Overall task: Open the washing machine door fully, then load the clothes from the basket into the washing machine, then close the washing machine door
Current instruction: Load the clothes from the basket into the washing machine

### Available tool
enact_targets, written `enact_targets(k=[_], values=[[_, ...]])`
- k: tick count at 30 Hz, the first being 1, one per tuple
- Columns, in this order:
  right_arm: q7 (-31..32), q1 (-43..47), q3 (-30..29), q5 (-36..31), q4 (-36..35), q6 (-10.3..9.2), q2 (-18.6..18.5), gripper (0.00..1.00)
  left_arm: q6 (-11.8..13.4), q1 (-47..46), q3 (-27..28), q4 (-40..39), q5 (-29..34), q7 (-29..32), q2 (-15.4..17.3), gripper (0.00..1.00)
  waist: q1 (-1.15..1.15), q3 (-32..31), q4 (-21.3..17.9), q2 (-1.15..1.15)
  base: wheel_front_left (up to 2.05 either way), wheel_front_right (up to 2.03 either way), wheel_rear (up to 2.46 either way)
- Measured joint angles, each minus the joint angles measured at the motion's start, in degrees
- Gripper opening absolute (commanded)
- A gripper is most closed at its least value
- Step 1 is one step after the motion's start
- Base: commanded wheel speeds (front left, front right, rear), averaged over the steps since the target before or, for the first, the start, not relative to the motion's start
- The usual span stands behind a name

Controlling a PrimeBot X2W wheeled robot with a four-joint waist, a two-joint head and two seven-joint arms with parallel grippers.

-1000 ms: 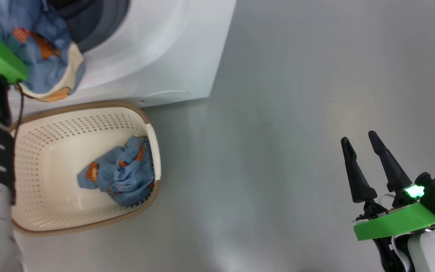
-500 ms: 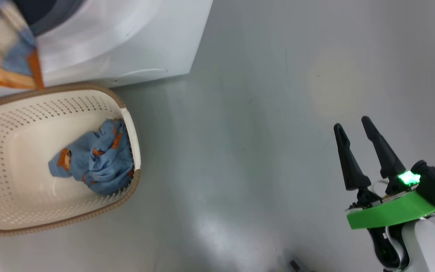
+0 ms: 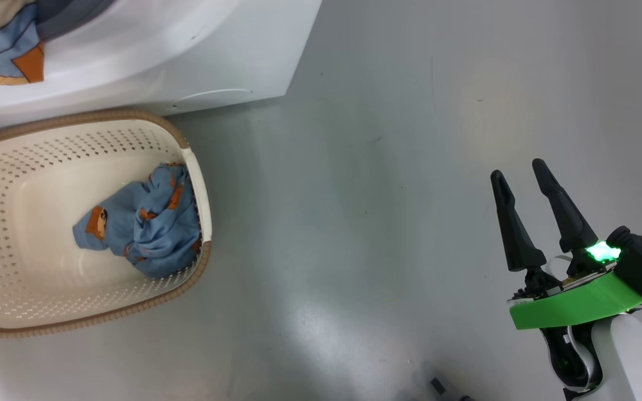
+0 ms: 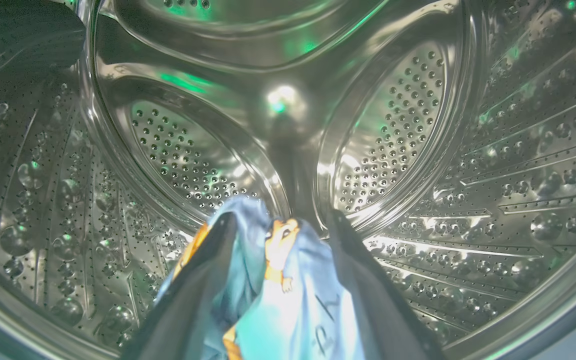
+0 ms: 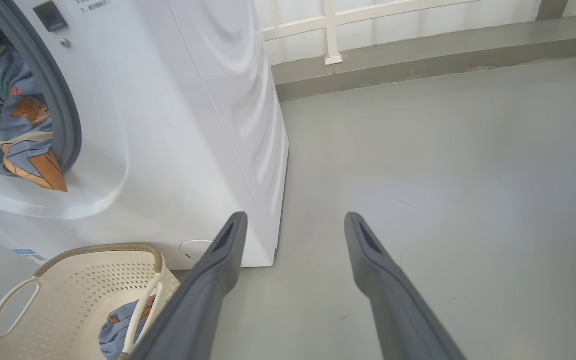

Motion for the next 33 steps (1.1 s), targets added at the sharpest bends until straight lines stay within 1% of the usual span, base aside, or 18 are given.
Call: enact_targets(k=[10,15,20,26,27,28,33], values=[[0.0,0.0,0.0,0.0,0.0,0.0,-0.1,1.0,0.1,3.2,1.5,-0.1,-0.1,0.0,-1.6,1.0,-0.01,-0.7,0.9,0.0,0.0,0.0,0.0],[0.0,0.0,0.0,0.0,0.0,0.0,-0.2,1.0,0.1,5.3,1.9,-1.3,-0.5,0.0,-3.3,1.0,-0.01,-1.3,1.3,0.0,0.0,0.0,0.0],[0.0,0.0,-0.1,0.0,0.0,0.0,-0.4,1.0,-0.4,7.5,2.1,-1.6,-0.5,0.0,-4.0,1.0,-0.01,-1.8,1.7,0.0,0.0,0.0,0.0],[0.0,0.1,-0.2,0.0,0.0,0.0,-0.7,1.0,-0.5,10.1,2.6,-2.7,-0.5,0.0,-5.6,1.0,-0.01,-2.1,2.3,0.0,0.0,0.0,0.0],[0.0,0.1,-0.3,0.0,0.0,0.0,-0.9,1.0,-0.9,11.4,3.0,-3.4,-0.6,0.0,-6.5,1.0,-0.01,-2.2,2.6,0.0,0.0,0.0,0.0],[0.0,0.1,-0.3,0.0,0.0,0.0,-0.9,1.0,-0.9,11.4,3.0,-3.4,-0.6,0.0,-6.5,1.0,-0.01,-2.2,2.6,0.0,0.0,0.0,0.0],[0.0,0.1,-0.9,0.0,-0.5,0.0,-1.4,1.0,-1.0,16.2,3.7,-6.5,-0.6,0.0,-8.4,1.0,-0.01,-2.4,3.9,0.0,0.0,0.0,0.0]])
